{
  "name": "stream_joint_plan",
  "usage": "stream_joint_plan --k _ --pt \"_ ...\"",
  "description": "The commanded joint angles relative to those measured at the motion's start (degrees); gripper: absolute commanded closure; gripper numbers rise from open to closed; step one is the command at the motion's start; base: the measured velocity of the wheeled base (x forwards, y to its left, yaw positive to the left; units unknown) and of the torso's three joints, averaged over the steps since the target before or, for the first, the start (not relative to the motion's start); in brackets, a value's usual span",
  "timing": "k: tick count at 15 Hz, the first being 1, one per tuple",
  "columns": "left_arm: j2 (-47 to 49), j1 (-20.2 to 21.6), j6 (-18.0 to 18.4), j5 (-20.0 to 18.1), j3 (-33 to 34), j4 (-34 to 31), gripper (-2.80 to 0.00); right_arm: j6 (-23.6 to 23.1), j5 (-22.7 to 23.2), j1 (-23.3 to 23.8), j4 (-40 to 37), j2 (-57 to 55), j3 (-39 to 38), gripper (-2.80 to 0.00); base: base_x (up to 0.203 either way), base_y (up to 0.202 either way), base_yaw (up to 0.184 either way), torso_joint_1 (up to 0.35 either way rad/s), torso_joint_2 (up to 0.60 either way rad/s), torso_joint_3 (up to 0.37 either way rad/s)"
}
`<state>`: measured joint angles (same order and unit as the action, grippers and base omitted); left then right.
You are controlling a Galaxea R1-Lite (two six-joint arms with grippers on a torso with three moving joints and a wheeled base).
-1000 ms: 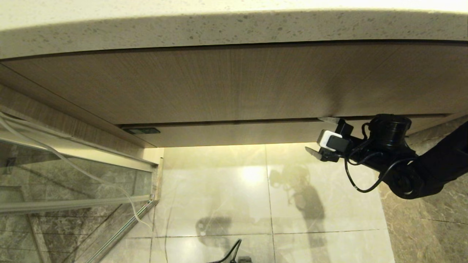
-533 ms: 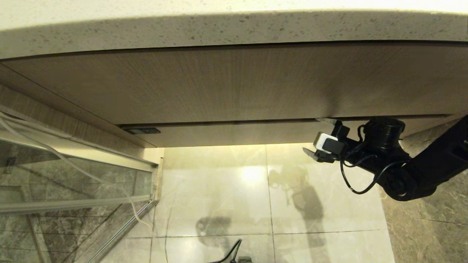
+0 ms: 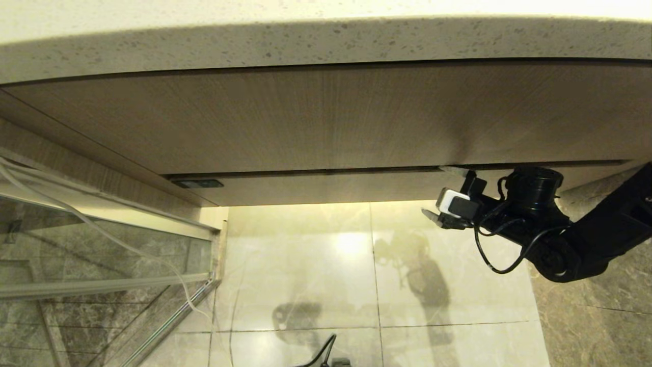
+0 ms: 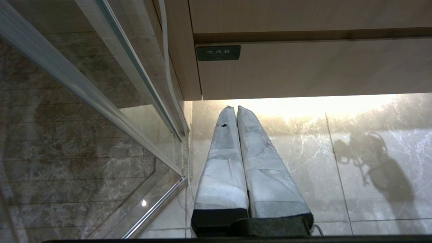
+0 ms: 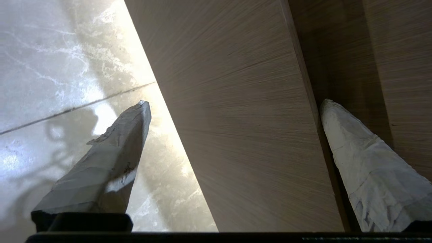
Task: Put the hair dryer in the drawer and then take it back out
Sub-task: Pull open the drawer
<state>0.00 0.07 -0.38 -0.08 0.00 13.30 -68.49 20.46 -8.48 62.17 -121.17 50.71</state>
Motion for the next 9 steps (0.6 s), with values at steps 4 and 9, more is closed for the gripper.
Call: stream_joint_plan --k 4,9 --pt "0.0 0.01 -0.05 0.0 2.29 0.07 0.0 -0.5 -0.07 0.34 -2.79 -0.12 -1.32 -2.8 0.0 0.0 0.0 0.0 0.0 0.0" --pt "0.0 0.01 -0.01 0.0 2.29 0.15 0.0 -2.02 -1.33 0.86 -7.21 0.5 -1.76 -2.8 0.0 0.0 0.0 0.0 0.0 0.0"
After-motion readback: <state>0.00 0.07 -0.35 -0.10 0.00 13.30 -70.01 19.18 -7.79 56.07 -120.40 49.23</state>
